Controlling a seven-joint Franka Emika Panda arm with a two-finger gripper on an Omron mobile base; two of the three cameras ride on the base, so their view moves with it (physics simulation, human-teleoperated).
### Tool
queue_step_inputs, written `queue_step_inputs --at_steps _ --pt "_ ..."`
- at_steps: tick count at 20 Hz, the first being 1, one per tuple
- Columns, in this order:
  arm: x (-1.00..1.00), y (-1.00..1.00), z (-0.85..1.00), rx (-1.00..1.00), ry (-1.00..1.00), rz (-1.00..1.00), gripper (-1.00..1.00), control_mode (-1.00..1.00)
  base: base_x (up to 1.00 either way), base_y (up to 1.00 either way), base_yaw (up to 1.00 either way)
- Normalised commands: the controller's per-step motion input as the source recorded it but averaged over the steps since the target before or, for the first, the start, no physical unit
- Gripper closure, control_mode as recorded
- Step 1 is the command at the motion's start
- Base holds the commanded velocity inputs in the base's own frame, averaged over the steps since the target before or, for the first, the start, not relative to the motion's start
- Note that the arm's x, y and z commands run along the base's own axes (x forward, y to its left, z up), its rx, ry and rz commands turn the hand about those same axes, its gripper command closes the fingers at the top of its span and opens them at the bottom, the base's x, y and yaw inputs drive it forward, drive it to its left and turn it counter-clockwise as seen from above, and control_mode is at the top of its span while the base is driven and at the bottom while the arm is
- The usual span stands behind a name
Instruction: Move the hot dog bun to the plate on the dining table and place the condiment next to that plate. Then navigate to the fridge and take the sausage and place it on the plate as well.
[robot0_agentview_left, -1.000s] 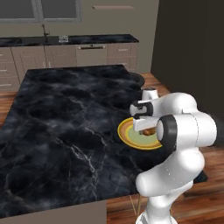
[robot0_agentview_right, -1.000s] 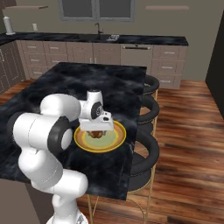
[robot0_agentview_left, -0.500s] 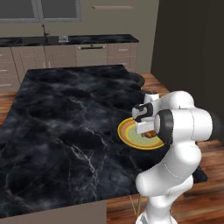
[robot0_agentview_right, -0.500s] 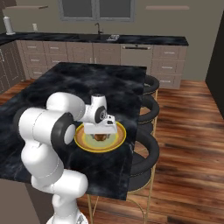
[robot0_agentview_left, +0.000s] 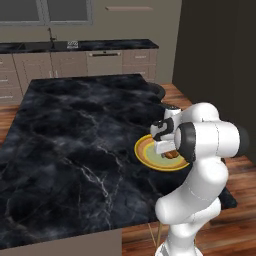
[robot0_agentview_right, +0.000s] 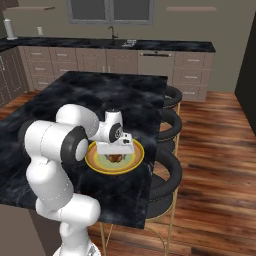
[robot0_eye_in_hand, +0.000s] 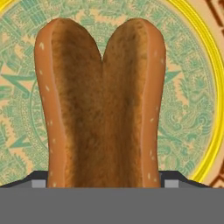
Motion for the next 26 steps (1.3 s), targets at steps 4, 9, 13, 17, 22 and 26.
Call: queue_step_inputs --at_steps 4,9,13,17,22,26 --pt "0.08 0.00 -0.15 0.00 0.00 0.00 1.00 -1.00 0.00 0.00 0.00" --pt "0.03 0.00 -0.20 0.00 0.00 0.00 -1.00 -1.00 0.00 0.00 0.00" --pt "-0.01 0.00 -0.04 0.00 -0.02 0.00 -1.00 -1.00 0.00 0.00 0.00" --pt "-0.15 0.00 0.09 0.00 -0.14 0.01 -1.00 -1.00 0.00 0.00 0.00" --pt "-0.34 0.00 0.34 0.00 -0.30 0.01 -1.00 -1.00 0.00 0.00 0.00" --pt "-0.52 0.00 0.53 0.00 -0.34 0.00 -1.00 -1.00 0.00 0.00 0.00"
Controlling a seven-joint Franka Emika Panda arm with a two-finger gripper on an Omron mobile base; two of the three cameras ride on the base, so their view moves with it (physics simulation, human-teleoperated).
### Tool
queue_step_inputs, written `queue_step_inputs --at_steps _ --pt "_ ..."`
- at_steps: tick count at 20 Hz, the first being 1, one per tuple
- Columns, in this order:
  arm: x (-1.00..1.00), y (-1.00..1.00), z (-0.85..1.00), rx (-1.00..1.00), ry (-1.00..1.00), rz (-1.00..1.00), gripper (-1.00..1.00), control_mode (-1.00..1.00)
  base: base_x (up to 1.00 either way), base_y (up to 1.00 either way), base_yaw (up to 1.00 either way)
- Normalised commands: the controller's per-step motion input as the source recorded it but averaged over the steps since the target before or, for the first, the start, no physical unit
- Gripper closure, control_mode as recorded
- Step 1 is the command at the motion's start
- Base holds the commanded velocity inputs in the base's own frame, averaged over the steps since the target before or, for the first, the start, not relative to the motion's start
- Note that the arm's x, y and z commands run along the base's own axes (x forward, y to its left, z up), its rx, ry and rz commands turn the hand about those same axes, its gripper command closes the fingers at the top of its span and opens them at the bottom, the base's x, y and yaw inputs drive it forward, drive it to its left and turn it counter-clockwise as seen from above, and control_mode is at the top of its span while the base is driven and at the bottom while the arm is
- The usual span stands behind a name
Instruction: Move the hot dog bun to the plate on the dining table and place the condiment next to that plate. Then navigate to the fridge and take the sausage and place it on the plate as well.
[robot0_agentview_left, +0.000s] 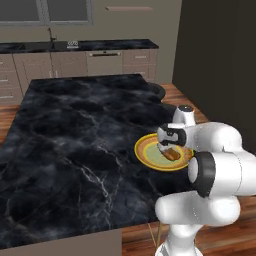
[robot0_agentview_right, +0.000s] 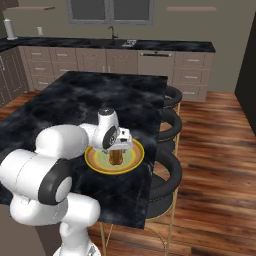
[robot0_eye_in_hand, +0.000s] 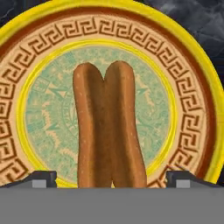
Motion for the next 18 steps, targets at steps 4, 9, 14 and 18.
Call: queue_step_inputs --at_steps 4,9,14,18 --pt "-0.58 0.18 0.62 0.00 -0.35 0.00 -1.00 -1.00 0.00 0.00 0.00" --pt "-0.41 0.33 0.70 0.00 -0.32 0.00 -1.00 -1.00 0.00 0.00 0.00" --pt "-0.45 0.31 0.70 0.00 -0.23 0.00 -1.00 -1.00 0.00 0.00 0.00" --pt "-0.62 0.07 0.64 0.01 -0.15 0.00 -1.00 -1.00 0.00 0.00 0.00"
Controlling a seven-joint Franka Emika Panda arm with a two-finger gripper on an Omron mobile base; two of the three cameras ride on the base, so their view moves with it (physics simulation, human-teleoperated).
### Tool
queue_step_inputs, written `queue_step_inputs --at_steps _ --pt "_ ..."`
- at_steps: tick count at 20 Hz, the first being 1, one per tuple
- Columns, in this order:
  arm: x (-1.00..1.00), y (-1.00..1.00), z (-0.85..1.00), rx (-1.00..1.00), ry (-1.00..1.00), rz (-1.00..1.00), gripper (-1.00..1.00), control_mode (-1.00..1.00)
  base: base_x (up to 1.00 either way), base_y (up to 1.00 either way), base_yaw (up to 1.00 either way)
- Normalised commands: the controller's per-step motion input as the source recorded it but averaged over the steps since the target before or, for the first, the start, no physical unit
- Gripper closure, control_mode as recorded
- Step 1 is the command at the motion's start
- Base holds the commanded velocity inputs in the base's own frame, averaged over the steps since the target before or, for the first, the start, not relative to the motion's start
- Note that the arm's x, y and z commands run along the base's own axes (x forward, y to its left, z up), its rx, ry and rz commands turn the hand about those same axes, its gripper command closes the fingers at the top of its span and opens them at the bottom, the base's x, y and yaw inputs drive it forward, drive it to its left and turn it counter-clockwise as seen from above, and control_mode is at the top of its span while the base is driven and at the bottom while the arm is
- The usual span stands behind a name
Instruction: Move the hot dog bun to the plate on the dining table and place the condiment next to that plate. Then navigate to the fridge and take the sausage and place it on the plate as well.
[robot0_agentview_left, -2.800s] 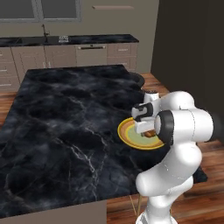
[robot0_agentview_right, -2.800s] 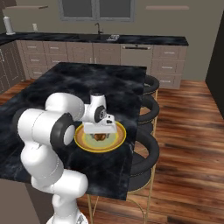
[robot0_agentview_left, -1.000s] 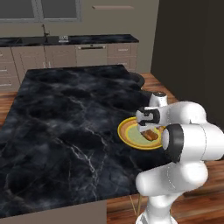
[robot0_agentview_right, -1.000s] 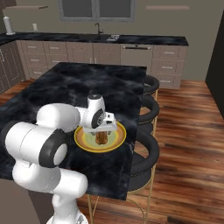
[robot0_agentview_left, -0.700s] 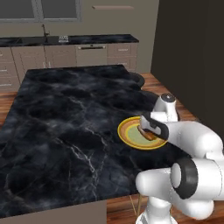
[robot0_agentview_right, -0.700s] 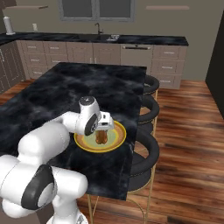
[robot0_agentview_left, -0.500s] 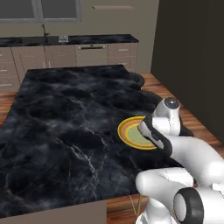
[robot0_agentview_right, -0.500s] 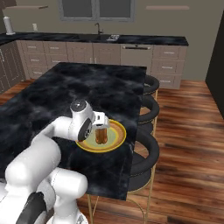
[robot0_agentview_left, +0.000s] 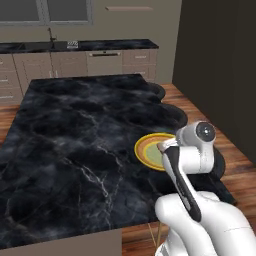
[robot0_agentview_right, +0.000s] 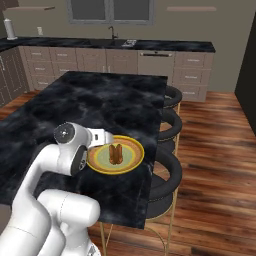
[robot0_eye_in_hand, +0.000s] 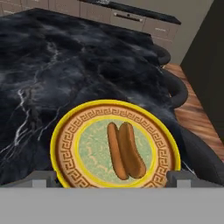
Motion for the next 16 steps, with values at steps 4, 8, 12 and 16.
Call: queue_step_inputs --at_steps 4,8,12,16 --pt "-0.73 0.00 0.58 0.02 -0.12 0.00 -1.00 -1.00 0.00 0.00 0.00" --pt "-0.56 0.06 0.50 0.00 -0.22 0.00 -1.00 -1.00 0.00 0.00 0.00" --pt "-0.46 0.09 0.28 0.00 -0.27 0.00 -1.00 -1.00 0.00 0.00 0.00" --pt "-0.21 0.19 -0.02 -0.01 -0.04 0.00 -1.00 -1.00 0.00 0.00 0.00"
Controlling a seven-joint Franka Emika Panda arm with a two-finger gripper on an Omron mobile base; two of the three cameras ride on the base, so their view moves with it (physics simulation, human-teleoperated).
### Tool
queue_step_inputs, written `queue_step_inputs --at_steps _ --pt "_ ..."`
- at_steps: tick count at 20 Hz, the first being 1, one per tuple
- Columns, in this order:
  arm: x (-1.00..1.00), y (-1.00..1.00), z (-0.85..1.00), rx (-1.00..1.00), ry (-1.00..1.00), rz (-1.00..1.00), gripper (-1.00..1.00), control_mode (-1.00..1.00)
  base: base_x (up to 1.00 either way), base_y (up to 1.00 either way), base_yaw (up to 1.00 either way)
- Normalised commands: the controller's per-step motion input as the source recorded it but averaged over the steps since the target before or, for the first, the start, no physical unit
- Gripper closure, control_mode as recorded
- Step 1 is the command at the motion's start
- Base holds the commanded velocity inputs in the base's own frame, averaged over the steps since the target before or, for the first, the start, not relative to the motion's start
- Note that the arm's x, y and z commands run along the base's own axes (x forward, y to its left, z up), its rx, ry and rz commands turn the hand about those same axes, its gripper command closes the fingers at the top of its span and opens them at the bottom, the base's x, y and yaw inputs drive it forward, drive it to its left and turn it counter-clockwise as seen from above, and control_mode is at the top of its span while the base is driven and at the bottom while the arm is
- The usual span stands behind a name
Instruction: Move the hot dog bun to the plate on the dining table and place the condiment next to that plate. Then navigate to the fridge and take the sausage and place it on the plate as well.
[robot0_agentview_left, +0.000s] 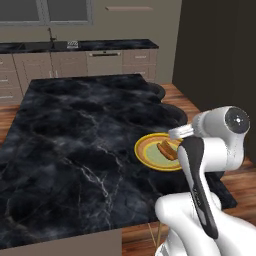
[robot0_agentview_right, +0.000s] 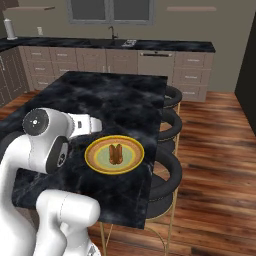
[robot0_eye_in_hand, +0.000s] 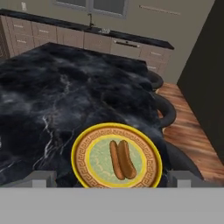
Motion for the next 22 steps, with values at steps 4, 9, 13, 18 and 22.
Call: queue_step_inputs --at_steps 4,9,13,18,22 --pt "-0.03 0.20 -0.07 0.00 0.07 0.00 -1.00 -1.00 0.00 0.00 0.00" --pt "-0.04 0.06 -0.04 0.00 0.00 0.01 -1.00 1.00 -0.45 0.48 0.24" --pt "0.00 0.00 0.00 0.00 0.00 0.00 -1.00 1.00 -0.33 0.81 0.56" --pt "0.00 0.00 0.00 0.00 0.00 0.00 -1.00 1.00 -0.46 0.56 0.54" --pt "0.00 0.00 0.00 0.00 0.00 0.00 -1.00 1.00 -1.00 0.00 0.11"
